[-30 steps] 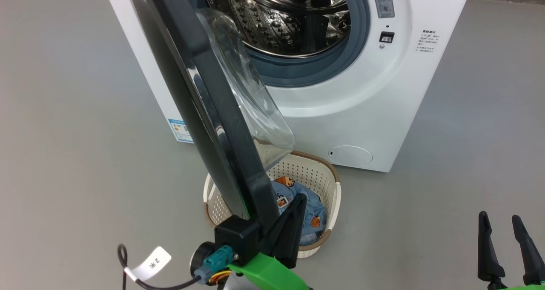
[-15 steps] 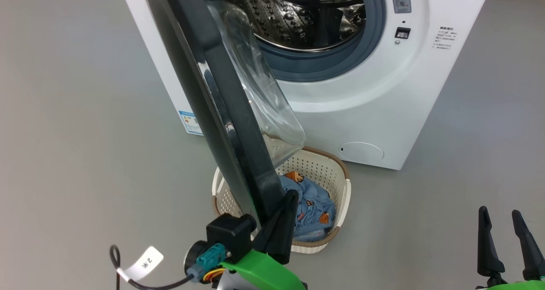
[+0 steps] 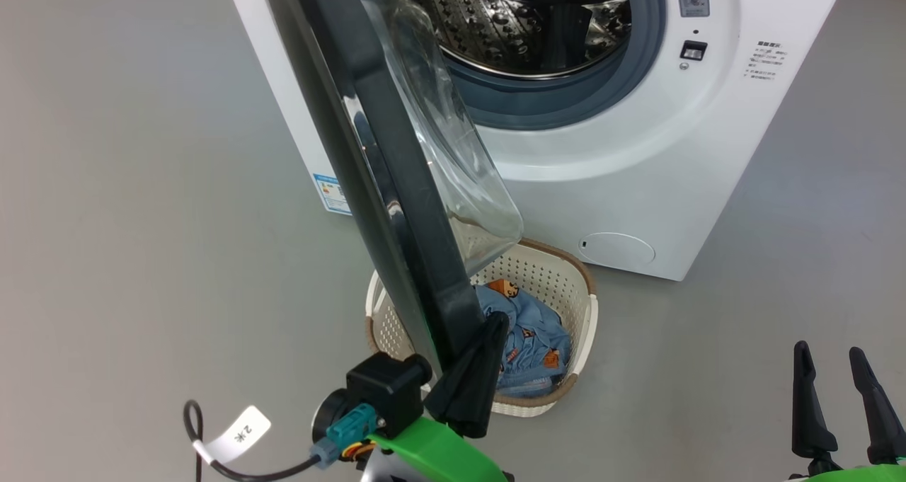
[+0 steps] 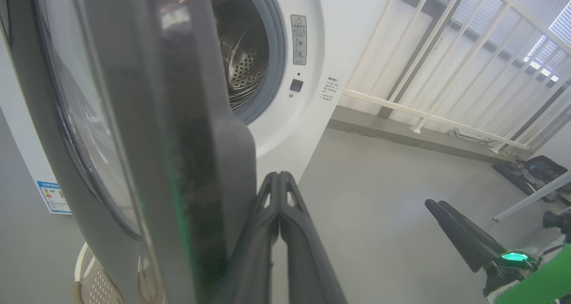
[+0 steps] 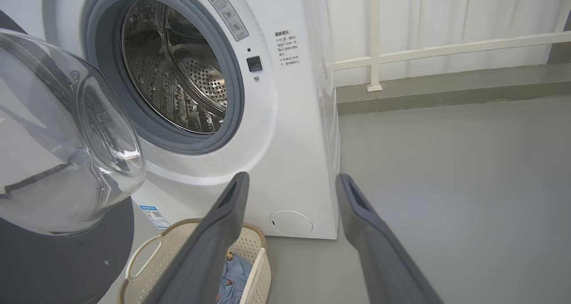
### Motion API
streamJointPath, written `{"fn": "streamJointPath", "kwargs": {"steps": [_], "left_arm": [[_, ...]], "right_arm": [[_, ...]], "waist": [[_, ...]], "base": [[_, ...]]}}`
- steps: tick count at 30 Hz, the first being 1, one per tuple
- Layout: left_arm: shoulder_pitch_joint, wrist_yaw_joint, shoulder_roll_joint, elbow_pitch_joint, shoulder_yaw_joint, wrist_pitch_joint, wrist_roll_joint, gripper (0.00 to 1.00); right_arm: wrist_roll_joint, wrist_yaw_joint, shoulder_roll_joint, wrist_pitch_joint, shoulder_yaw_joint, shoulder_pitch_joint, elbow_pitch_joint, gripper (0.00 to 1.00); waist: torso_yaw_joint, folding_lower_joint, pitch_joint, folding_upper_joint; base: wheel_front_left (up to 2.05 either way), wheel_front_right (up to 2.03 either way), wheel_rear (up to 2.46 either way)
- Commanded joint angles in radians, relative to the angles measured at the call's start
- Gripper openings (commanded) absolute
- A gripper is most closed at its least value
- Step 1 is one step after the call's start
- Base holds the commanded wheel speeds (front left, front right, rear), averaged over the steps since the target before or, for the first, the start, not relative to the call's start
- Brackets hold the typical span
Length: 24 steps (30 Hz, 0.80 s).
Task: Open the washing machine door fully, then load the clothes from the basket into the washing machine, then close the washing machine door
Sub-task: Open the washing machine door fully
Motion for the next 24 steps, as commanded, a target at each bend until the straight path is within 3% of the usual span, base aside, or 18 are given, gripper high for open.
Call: {"fn": "streamJointPath", "kwargs": {"steps": [1, 24], "left_arm": [[-0.041, 0.007, 0.013, -0.026, 0.038, -0.009, 0.012, 0.0], [-0.06, 0.055, 0.046, -0.053, 0.029, 0.027, 0.058, 0.0]], "right_arm": [[0.001, 0.002, -0.014, -0.005, 0.028, -0.036, -0.021, 1.0], [0.013, 0.002, -0.014, -0.005, 0.039, -0.039, -0.009, 1.0]], "waist": [[0.005, 0.0, 0.001, 0.0], [0.024, 0.0, -0.005, 0.0]], "base": [[0.0, 0.0, 0.0], [0.0, 0.0, 0.0]]}}
